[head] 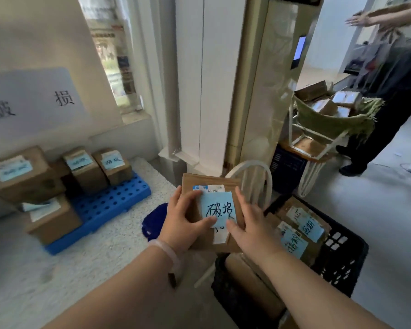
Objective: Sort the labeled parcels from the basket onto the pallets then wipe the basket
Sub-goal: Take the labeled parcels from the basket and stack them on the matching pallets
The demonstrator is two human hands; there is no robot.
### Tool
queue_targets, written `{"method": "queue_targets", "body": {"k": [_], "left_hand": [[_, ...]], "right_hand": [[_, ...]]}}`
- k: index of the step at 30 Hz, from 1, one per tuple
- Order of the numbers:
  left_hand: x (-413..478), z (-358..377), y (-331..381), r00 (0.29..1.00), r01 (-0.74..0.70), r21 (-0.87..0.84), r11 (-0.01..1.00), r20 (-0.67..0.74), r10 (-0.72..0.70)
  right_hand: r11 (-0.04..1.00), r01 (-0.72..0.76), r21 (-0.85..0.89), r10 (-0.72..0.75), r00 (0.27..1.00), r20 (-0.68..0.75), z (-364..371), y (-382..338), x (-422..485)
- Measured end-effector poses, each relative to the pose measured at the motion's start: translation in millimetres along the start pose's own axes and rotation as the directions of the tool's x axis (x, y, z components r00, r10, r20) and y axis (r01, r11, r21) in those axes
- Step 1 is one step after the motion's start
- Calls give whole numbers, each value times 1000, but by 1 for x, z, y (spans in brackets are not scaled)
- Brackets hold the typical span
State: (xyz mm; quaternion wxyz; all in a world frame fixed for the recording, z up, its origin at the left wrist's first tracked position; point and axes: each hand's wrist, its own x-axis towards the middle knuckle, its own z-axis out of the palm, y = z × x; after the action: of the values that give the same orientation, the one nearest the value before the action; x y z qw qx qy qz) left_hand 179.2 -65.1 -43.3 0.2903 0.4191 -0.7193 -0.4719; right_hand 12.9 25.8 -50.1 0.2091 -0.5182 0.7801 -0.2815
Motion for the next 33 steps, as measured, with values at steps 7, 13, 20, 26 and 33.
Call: {"method": "queue_targets", "body": {"k": [7,13,20,26,33], "left_hand": [[-58,-61,-30,959,119,116,986,-272,-84],[-84,-131,-55,896,207,24,978,-405,-180],[-81,-201,-95,859,257,-42,965,-449,-248],[-51,-265,-126,884,264,-16,964,-396,-248],[-1,-304,-140,936,262,94,960,-265,-230]], "right_hand": [[973,224,51,-230,957,175,59,-58,5],[929,343,142,-370,887,277,102,-118,15],[910,309,278,-395,851,347,162,-176,39],[902,195,385,-343,866,363,209,-222,73],[909,36,415,-175,937,302,232,-239,110]]}}
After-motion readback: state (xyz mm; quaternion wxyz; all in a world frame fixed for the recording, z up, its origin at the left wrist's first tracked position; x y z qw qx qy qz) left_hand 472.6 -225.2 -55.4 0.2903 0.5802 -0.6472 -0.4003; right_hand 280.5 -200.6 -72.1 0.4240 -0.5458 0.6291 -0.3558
